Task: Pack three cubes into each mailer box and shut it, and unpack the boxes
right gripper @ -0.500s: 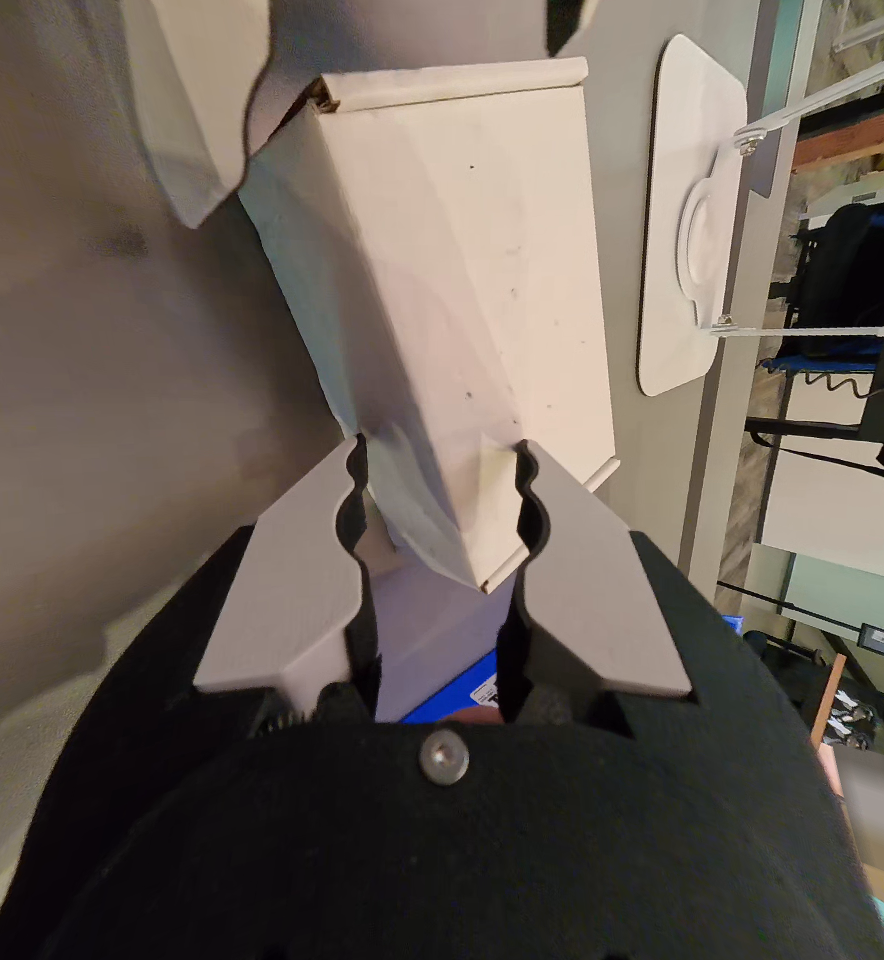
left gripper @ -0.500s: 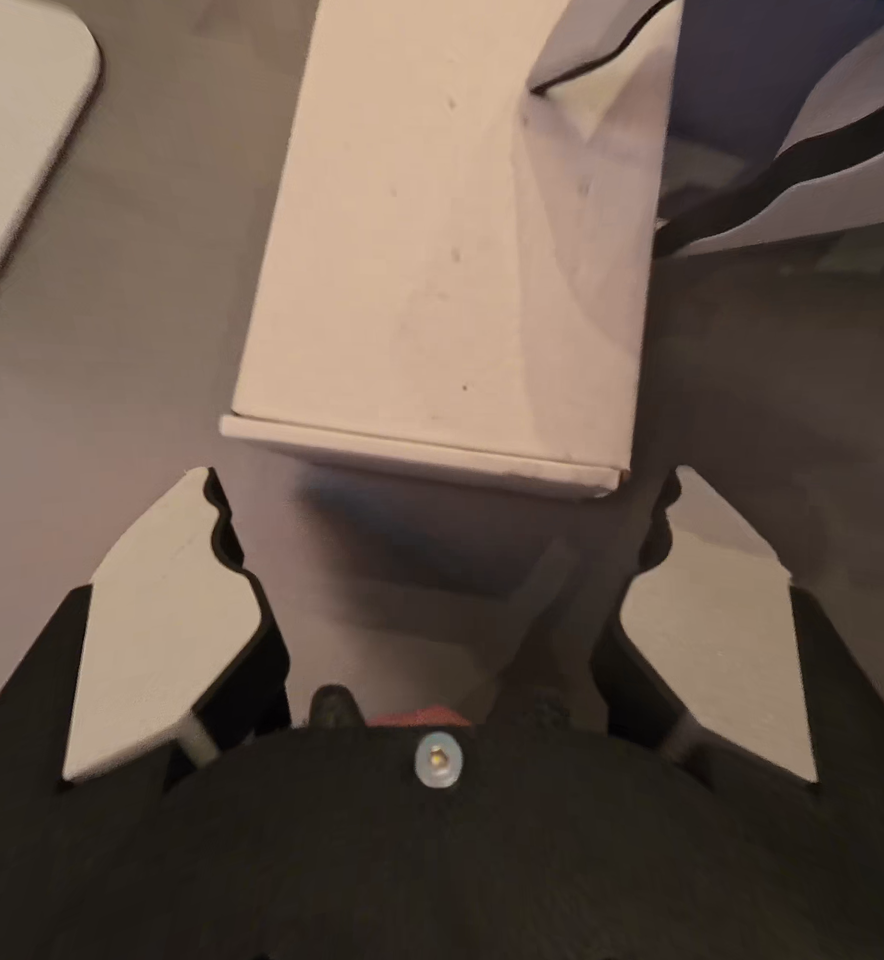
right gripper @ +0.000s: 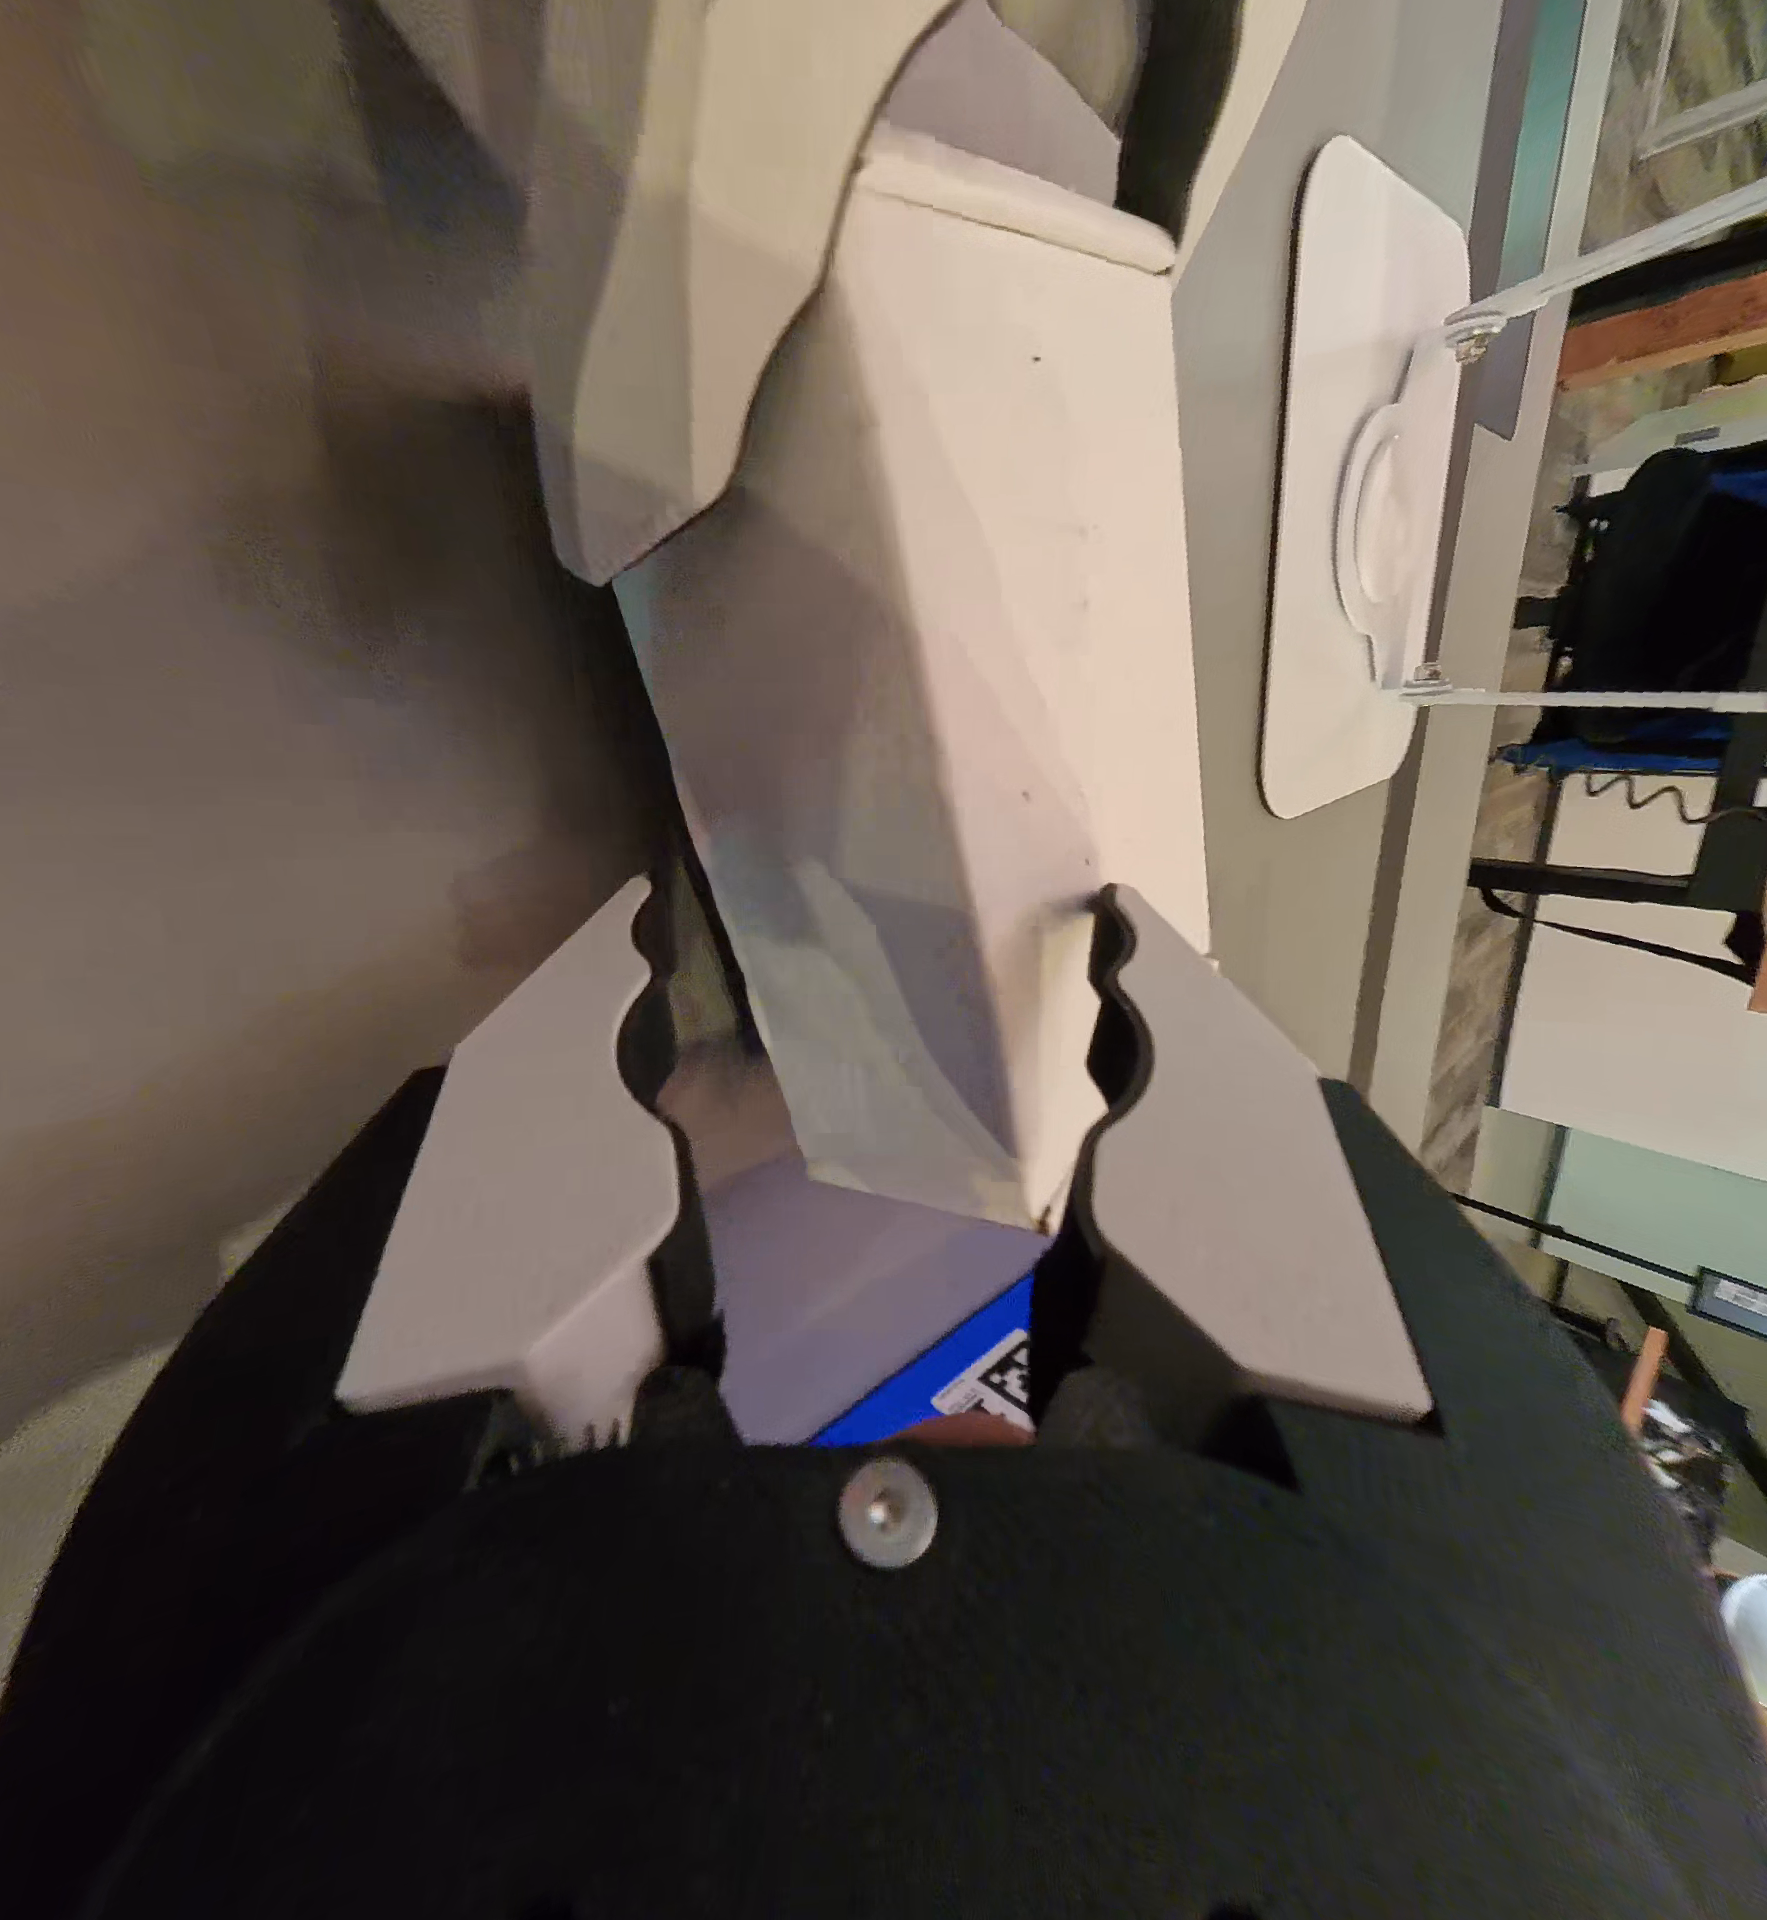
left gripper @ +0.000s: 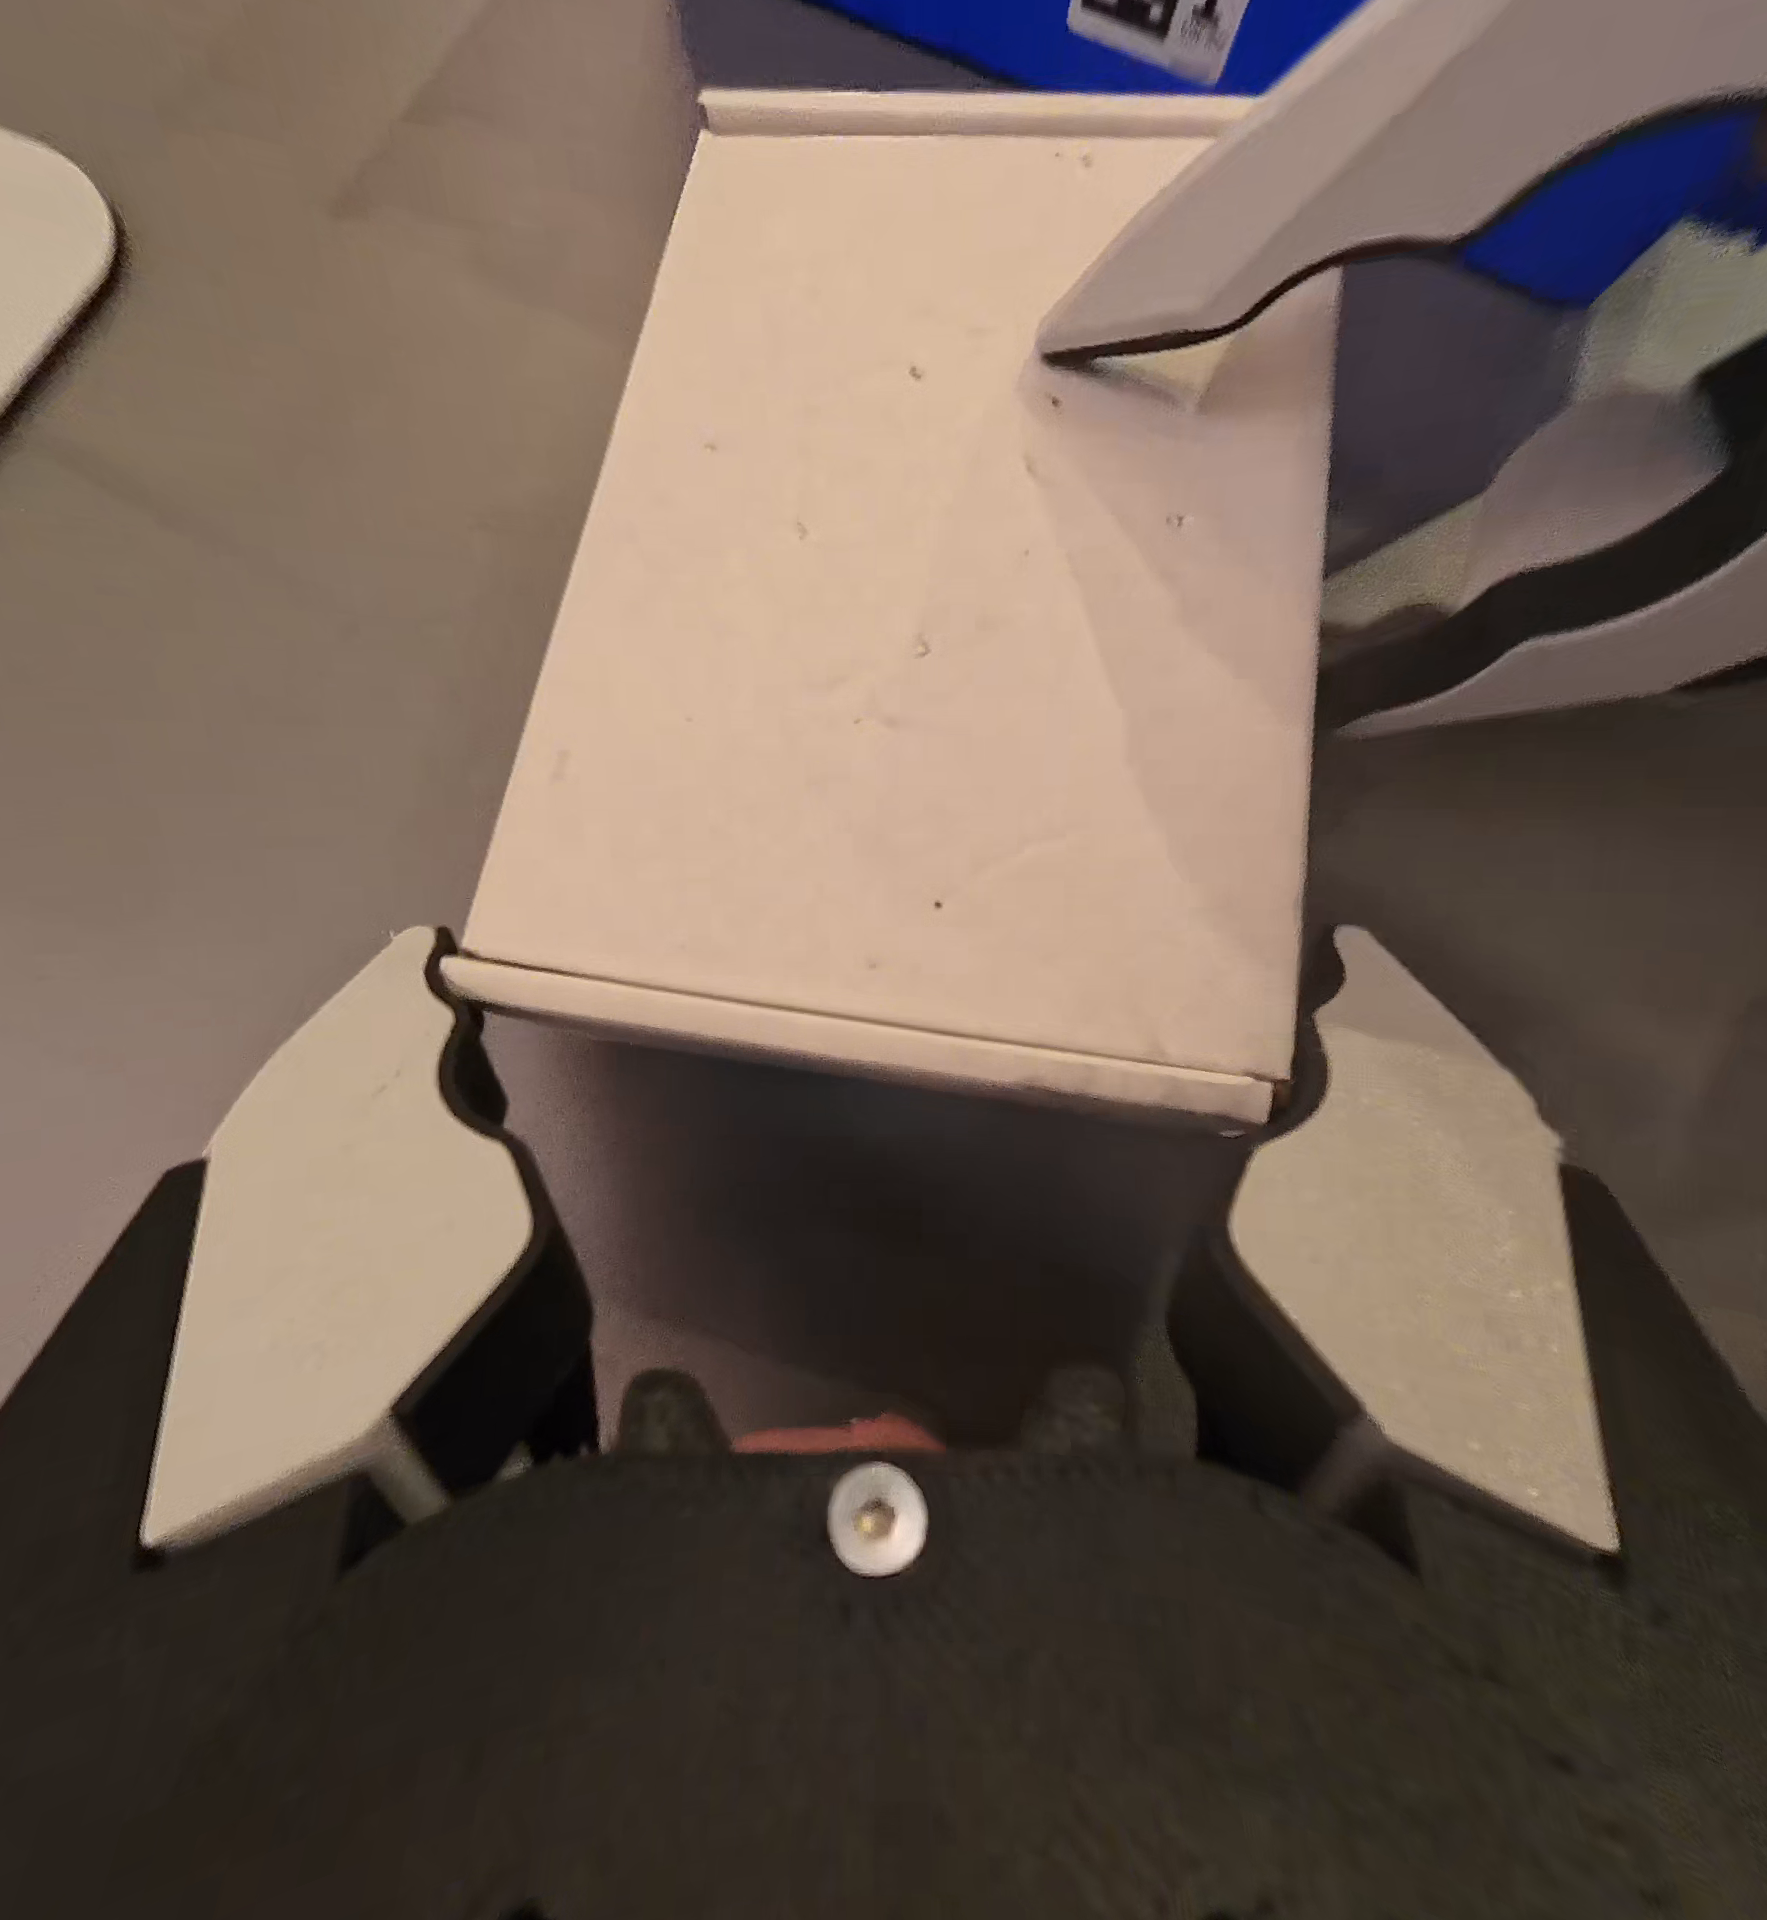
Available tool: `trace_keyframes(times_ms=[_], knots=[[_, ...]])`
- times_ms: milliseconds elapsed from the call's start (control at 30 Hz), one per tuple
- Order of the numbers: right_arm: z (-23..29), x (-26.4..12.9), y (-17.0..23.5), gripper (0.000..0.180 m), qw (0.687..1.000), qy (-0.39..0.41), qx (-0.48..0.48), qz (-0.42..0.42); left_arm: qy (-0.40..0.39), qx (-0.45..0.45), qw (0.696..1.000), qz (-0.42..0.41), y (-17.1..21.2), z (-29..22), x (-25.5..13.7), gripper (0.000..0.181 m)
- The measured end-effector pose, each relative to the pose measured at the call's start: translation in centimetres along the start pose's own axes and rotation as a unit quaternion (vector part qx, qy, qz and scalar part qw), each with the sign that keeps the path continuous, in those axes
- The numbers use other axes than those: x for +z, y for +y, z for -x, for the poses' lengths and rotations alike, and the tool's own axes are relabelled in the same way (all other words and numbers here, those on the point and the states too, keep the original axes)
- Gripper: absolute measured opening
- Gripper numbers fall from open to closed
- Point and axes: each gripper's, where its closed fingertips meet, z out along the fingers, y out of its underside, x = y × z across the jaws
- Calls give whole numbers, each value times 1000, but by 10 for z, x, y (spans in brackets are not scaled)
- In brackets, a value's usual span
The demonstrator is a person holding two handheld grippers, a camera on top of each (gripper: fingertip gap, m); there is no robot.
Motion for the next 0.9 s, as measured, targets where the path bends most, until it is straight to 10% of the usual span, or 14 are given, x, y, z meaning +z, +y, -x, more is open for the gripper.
trace_keyframes(times_ms=[900], knots=[[-11,-13,-3,67,998,-59,-13,-10,120,-46,991,39,3,-16,-14,138]])
